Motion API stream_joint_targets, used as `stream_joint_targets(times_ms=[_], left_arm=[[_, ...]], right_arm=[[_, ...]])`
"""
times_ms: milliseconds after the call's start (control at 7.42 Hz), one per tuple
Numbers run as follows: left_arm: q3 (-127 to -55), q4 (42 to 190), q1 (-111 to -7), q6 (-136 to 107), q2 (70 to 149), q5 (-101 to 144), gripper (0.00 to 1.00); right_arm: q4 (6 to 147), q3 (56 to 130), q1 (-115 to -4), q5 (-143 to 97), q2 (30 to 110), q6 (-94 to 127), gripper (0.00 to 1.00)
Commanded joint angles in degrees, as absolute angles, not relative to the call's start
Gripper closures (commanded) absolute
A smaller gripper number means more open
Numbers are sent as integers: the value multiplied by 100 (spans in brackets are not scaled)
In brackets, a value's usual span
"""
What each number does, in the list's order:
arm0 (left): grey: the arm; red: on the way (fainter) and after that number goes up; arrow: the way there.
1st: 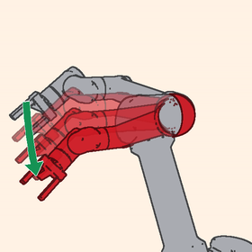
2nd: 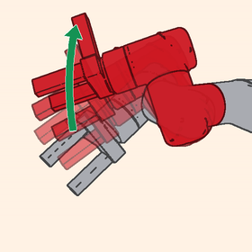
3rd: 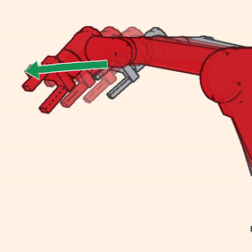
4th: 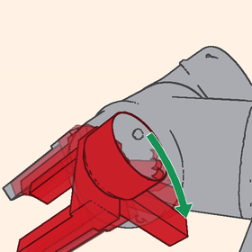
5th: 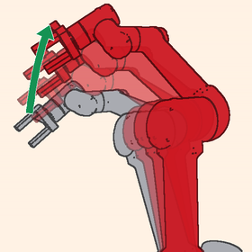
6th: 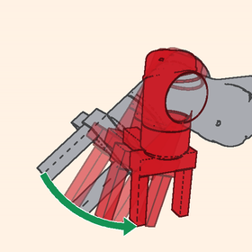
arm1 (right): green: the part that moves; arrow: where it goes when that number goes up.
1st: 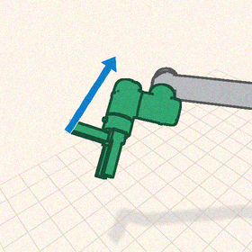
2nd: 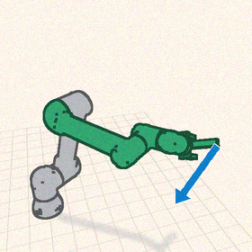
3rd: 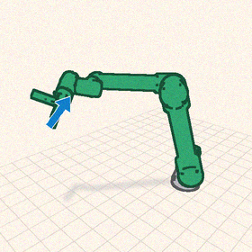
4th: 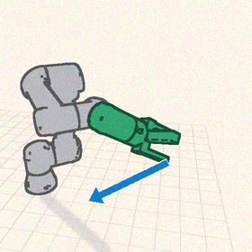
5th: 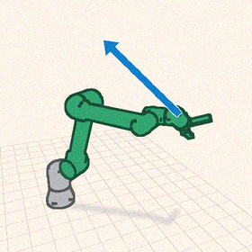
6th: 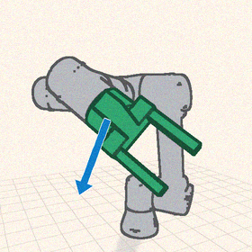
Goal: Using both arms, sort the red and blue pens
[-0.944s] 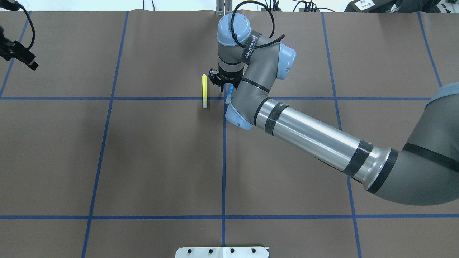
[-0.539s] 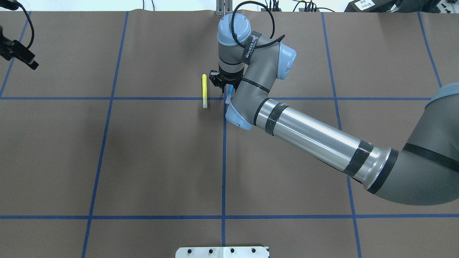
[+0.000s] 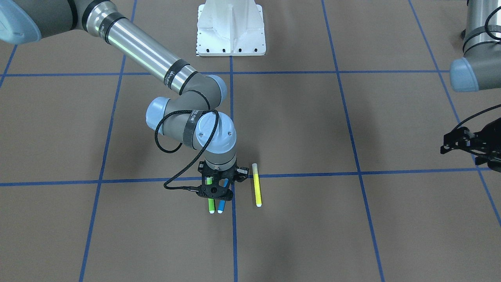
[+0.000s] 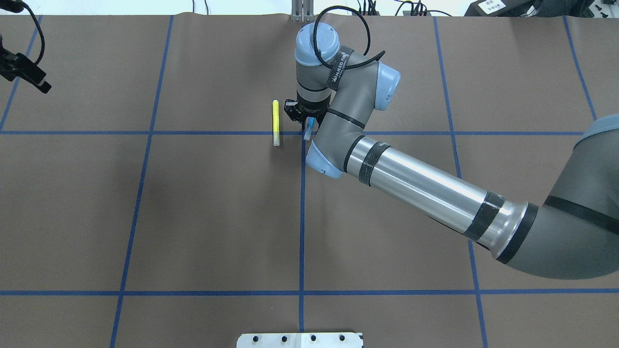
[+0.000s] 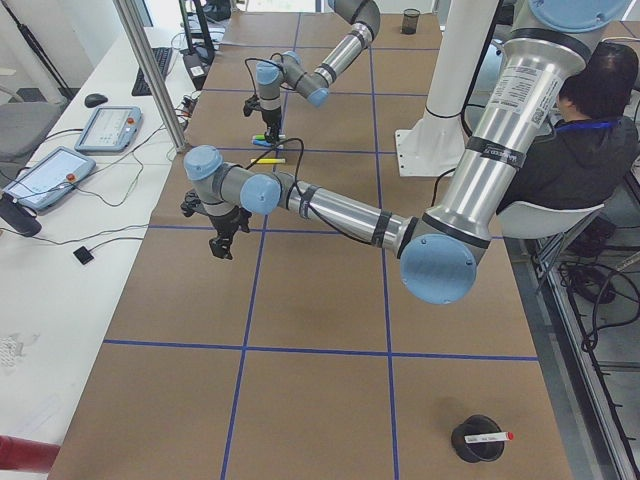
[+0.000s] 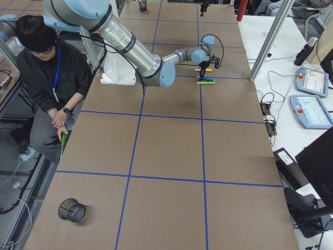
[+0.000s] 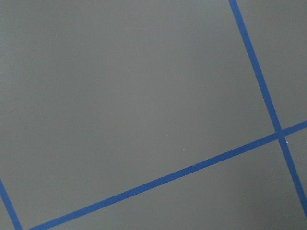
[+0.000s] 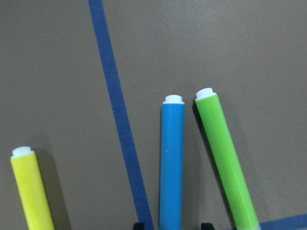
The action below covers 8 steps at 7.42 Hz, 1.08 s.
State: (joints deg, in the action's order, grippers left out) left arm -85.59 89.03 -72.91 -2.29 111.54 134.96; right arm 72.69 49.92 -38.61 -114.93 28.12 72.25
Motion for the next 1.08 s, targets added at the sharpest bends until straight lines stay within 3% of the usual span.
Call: stream_joint_targets(times_ms=[0,135,539,809,944], left_arm=[[-8560,8903,-7330,-229,11153,13544,0],[-8552,8903,-7330,-237,11153,13544,0],[-8578,8895,-7330,-237,11153,13544,0],[-8569,8903,-7330,-246,11153,13544,0],[-8569,8895,-7330,-246,11153,13544,0]], right_arm=[[7269,4992,-3858,-11496,2813,7172,63],[7269,4992,-3850,-11496,2813,7163,69],[7269,5018,-3815,-11496,2804,7172,75],[7269,5027,-3806,-11487,2812,7172,100],[7269,5053,-3806,-11487,2804,7172,100]])
